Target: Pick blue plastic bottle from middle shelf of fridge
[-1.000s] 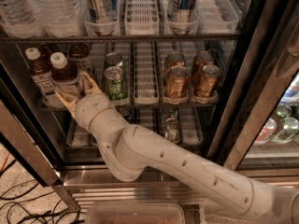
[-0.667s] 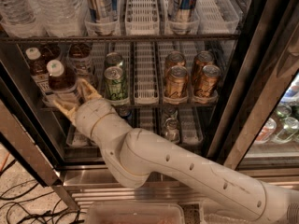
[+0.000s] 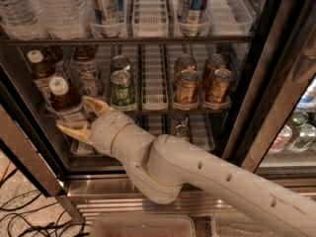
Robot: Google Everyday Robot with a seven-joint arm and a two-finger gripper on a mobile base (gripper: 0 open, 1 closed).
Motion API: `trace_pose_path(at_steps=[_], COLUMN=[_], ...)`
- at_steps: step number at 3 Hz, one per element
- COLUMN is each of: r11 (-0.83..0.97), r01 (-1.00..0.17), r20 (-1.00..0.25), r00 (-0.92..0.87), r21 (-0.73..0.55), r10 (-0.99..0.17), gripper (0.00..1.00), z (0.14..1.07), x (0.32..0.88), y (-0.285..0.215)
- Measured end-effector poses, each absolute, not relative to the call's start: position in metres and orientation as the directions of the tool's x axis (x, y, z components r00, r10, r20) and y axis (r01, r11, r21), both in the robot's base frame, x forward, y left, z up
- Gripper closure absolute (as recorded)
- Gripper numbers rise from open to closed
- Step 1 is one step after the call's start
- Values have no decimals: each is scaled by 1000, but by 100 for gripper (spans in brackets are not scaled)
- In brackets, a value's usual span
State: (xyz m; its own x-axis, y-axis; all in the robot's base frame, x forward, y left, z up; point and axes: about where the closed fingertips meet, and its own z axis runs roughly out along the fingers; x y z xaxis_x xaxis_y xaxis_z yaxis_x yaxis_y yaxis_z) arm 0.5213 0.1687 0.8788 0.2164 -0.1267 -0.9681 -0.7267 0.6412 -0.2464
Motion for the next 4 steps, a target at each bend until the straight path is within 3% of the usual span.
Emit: trace_pose_path(at_steps=[4], r11=[608], r01=[-751], r20=[-966], r00=[209], r21=[-258], r10=[-152], gripper=[100], z=[881], x=[519], y=[142])
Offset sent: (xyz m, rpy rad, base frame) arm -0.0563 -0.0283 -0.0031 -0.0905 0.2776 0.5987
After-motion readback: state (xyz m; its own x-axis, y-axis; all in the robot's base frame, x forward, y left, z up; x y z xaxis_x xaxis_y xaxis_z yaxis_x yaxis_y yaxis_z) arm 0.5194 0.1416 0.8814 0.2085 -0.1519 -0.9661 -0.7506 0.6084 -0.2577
